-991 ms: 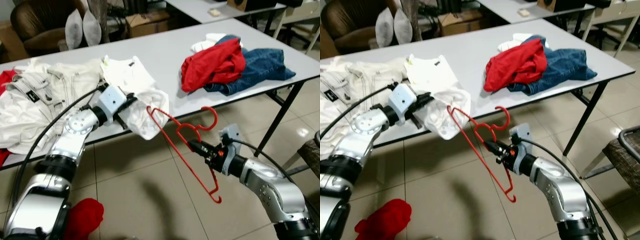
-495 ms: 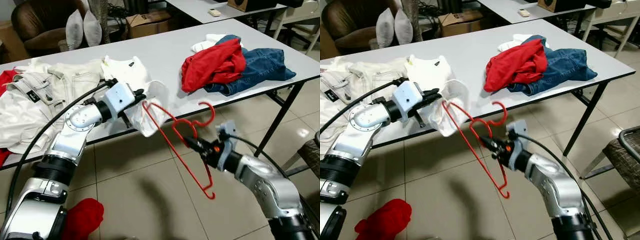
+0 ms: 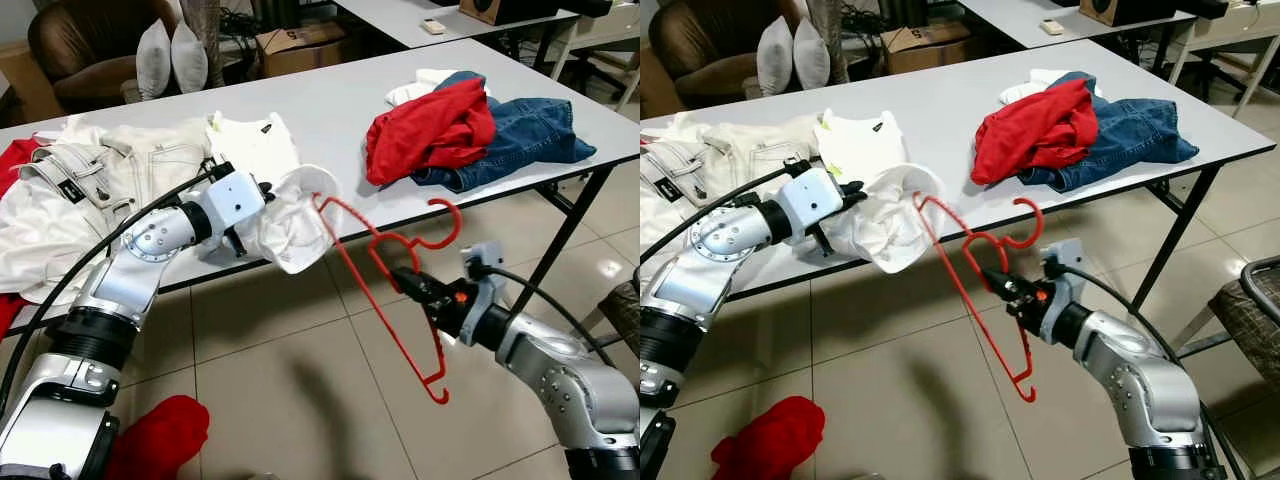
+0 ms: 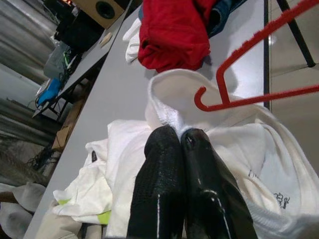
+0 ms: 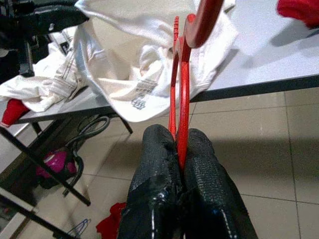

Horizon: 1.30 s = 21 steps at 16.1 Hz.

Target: Hang hanger

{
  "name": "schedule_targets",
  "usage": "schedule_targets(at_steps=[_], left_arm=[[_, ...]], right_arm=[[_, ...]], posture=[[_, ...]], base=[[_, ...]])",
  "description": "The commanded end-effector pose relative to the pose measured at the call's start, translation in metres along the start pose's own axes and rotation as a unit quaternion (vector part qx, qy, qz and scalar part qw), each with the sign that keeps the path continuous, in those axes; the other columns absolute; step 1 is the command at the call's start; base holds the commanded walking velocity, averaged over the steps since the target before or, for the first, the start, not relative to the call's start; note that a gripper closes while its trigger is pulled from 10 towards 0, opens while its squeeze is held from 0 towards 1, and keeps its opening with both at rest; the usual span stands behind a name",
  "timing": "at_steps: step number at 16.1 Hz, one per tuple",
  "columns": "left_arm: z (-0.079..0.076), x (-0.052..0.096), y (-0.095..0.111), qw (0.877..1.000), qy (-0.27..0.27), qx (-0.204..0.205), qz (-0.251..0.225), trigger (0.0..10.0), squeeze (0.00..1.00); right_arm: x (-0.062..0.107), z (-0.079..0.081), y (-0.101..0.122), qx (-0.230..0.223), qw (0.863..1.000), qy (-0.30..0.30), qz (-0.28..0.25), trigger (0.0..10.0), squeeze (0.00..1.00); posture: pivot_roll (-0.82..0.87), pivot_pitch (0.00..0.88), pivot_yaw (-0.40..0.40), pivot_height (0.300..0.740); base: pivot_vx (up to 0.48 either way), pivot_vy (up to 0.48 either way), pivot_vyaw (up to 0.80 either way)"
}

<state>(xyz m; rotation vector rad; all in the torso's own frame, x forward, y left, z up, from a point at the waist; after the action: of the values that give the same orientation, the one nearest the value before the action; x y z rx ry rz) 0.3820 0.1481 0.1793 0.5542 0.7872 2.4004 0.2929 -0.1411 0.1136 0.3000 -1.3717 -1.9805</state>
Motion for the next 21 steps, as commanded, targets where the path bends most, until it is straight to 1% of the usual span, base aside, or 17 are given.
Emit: schedule_targets(at_steps=[1, 2, 3, 5, 8, 9, 11, 12, 13, 14, 15, 17, 18, 19, 20, 21], left_arm=[[-0.001, -0.002, 0.005, 1.0, -0.007, -0.015, -0.002, 0.0, 0.0], [-0.002, -0.003, 0.007, 1.0, -0.01, -0.013, -0.006, 0.0, 0.0], [-0.006, -0.004, 0.013, 1.0, -0.02, -0.007, -0.02, 0.0, 0.0], [-0.01, -0.005, 0.016, 0.999, -0.031, -0.006, -0.028, 0.0, 0.0], [-0.021, -0.006, 0.026, 0.997, -0.063, -0.002, -0.048, 0.0, 0.0], [-0.023, -0.005, 0.026, 0.996, -0.071, -0.002, -0.049, 0.0, 0.0], [-0.03, -0.002, 0.022, 0.995, -0.097, 0.003, -0.037, 0.0, 0.0], [-0.036, 0.001, 0.019, 0.992, -0.121, 0.012, -0.03, 0.0, 0.0], [-0.042, 0.004, 0.017, 0.989, -0.14, 0.023, -0.026, 0.0, 0.0], [-0.048, 0.007, 0.013, 0.986, -0.163, 0.028, -0.015, 0.0, 0.0], [-0.053, 0.011, 0.007, 0.983, -0.184, 0.029, -0.001, 0.0, 0.0], [-0.057, 0.014, 0.005, 0.978, -0.203, 0.044, 0.004, 0.0, 0.0], [-0.058, 0.016, 0.006, 0.976, -0.211, 0.05, 0.002, 0.0, 0.0], [-0.059, 0.018, 0.008, 0.973, -0.222, 0.058, -0.001, 0.0, 0.0], [-0.063, 0.023, 0.011, 0.965, -0.253, 0.075, -0.006, 0.0, 0.0], [-0.064, 0.027, 0.014, 0.958, -0.272, 0.083, -0.016, 0.0, 0.0]], right_arm=[[-0.001, 0.004, 0.005, -0.005, 1.0, 0.007, -0.009, 10.0, 0.0], [-0.001, 0.005, 0.008, -0.012, 1.0, 0.01, -0.016, 10.0, 0.0], [-0.005, 0.003, 0.007, -0.021, 1.0, 0.007, -0.018, 10.0, 0.0], [-0.013, 0.0, 0.004, -0.036, 0.999, 0.009, -0.014, 10.0, 0.0], [-0.039, -0.008, -0.002, -0.074, 0.997, 0.018, -0.007, 10.0, 0.0], [-0.044, -0.011, -0.002, -0.081, 0.997, 0.015, -0.009, 10.0, 0.0], [-0.056, -0.015, 0.005, -0.113, 0.993, 0.016, -0.032, 10.0, 0.0], [-0.061, -0.017, 0.011, -0.141, 0.988, 0.018, -0.058, 10.0, 0.0], [-0.064, -0.017, 0.015, -0.159, 0.984, 0.026, -0.077, 10.0, 0.0], [-0.066, -0.015, 0.02, -0.184, 0.977, 0.036, -0.098, 10.0, 0.0], [-0.07, -0.013, 0.025, -0.218, 0.967, 0.049, -0.125, 10.0, 0.0], [-0.079, -0.009, 0.029, -0.271, 0.948, 0.06, -0.157, 10.0, 0.0], [-0.081, -0.009, 0.029, -0.281, 0.944, 0.059, -0.163, 10.0, 0.0], [-0.085, -0.009, 0.03, -0.298, 0.937, 0.058, -0.174, 10.0, 0.0], [-0.094, -0.01, 0.035, -0.339, 0.918, 0.048, -0.2, 10.0, 0.0], [-0.101, -0.012, 0.04, -0.375, 0.899, 0.039, -0.223, 10.0, 0.0]], posture=[[-0.17, 0.0, 0.098, 0.74], [-0.17, 0.0, 0.098, 0.74], [-0.17, 0.0, 0.101, 0.74], [-0.17, 0.0, 0.101, 0.74], [-0.17, 0.0, 0.106, 0.74], [-0.16, 0.0, 0.106, 0.74], [-0.15, 0.0, 0.105, 0.74], [-0.15, 0.0, 0.101, 0.74], [-0.14, 0.0, 0.101, 0.74], [-0.14, 0.0, 0.101, 0.74], [-0.14, 0.0, 0.1, 0.74], [-0.13, 0.0, 0.1, 0.74], [-0.12, 0.0, 0.1, 0.74], [-0.11, 0.0, 0.1, 0.74], [-0.1, 0.0, 0.102, 0.74], [-0.09, 0.0, 0.103, 0.74]], base=[[0.0, 0.0, 0.0], [0.0, 0.0, 0.0], [0.0, 0.0, 0.0], [0.0, 0.0, 0.0], [0.0, 0.0, 0.0], [0.0, 0.0, 0.0], [0.0, 0.0, 0.0], [0.0, 0.0, 0.0], [0.0, 0.0, 0.0], [0.0, 0.0, 0.0], [0.0, 0.0, 0.0], [0.0, 0.0, 0.0], [0.0, 0.0, 0.0], [0.0, 0.0, 0.0], [0.0, 0.0, 0.0], [0.0, 0.0, 0.0]])
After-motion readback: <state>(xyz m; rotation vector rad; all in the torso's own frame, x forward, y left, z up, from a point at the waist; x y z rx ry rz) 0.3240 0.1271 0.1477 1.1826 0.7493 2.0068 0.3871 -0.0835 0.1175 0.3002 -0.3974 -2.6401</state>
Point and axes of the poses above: a point about 5 cm out from each wrist's last joint towards the gripper, its own x axis pointing back from the gripper into the wrist, its own y axis along the axis of the wrist's last joint, z = x × y, the point moved 4 cm from there along -x, pointing out of the wrist towards the gripper, and after that the axes turned 4 degrees about -x, right-handed, at the moved point
